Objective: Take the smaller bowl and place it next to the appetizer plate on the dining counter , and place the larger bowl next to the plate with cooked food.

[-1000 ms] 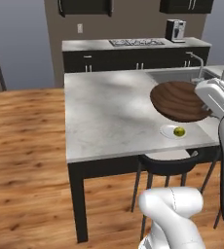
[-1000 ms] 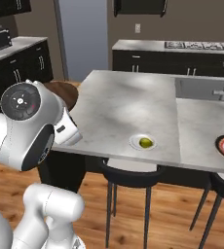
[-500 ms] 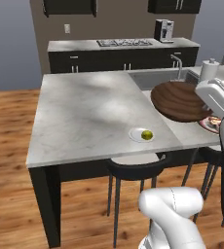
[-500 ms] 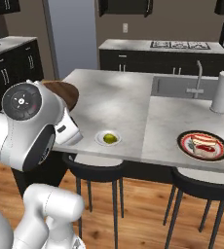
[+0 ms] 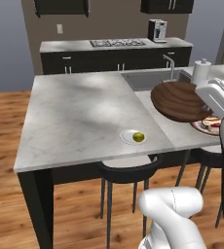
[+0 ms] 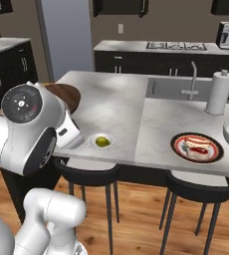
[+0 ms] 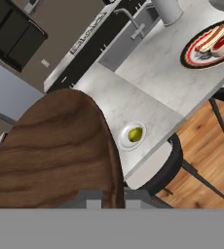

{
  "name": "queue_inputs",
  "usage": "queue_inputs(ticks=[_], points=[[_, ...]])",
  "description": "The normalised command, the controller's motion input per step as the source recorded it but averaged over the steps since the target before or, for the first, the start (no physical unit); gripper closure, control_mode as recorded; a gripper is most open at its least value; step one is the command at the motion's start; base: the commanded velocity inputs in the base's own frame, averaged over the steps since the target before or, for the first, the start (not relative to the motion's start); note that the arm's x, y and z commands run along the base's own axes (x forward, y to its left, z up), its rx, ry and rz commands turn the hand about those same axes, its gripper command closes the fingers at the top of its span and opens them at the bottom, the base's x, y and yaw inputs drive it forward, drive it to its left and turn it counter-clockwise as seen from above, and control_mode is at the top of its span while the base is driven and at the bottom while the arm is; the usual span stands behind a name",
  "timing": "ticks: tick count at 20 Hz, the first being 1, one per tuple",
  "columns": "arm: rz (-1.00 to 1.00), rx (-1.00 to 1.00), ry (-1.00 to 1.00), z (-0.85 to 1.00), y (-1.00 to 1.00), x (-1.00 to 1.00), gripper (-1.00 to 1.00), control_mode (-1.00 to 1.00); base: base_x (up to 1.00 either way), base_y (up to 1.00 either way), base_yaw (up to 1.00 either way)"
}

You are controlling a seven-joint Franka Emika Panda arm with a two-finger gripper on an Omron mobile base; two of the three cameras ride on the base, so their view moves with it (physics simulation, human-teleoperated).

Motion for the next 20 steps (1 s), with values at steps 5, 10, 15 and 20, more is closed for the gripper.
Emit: queue_inputs(ticks=[5,10,15,20], points=[[0.0,0.0,0.0,0.0,0.0,0.0,1.0,1.0,0.58,-0.13,-0.05],[0.0,0.0,0.0,0.0,0.0,0.0,1.0,1.0,0.63,-0.17,-0.02],[0.0,0.0,0.0,0.0,0.0,0.0,1.0,1.0,0.59,-0.26,0.0],[0.0,0.0,0.0,0.0,0.0,0.0,1.0,1.0,0.39,-0.2,0.0]])
